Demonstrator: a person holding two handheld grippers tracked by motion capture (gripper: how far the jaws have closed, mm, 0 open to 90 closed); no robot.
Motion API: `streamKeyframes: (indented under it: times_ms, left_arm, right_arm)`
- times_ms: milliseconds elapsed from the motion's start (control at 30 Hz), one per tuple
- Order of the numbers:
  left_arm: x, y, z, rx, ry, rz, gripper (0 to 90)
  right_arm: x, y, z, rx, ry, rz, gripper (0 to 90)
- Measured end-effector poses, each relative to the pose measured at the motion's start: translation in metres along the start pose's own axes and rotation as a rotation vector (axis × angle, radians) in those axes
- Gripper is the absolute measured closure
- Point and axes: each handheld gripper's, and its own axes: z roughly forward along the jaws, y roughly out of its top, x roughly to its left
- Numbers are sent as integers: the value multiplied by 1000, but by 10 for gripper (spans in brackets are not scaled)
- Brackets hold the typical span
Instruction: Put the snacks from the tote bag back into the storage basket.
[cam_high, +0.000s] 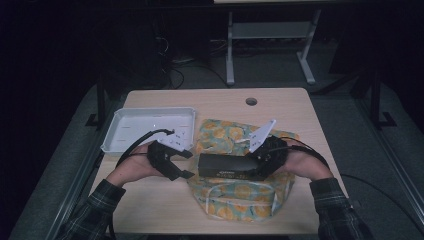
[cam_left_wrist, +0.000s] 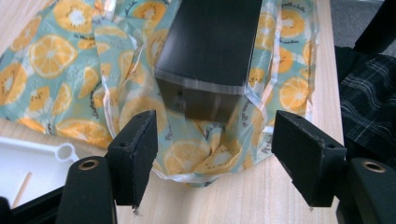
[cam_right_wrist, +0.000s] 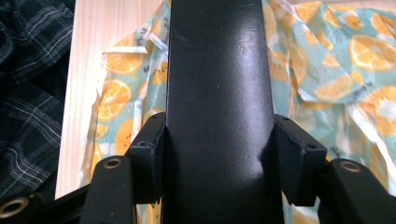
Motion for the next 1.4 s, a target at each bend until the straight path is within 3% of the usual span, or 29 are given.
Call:
streamKeyframes:
  times_ms: [267,567,1100,1400]
  left_arm:
    - [1,17,-1,15,-12,63,259]
    - [-2,33,13,43,-21,113,236]
    - [-3,42,34,115,-32,162,395]
    - [-3,41,34,123,-26,152,415]
  right_arm:
    - [-1,20,11,7,20,-60,419]
    - [0,36,21,-5,37,-92,418]
    - [0,46,28,-17,43,-105,417]
    - [1,47,30,-11,43,-108,417]
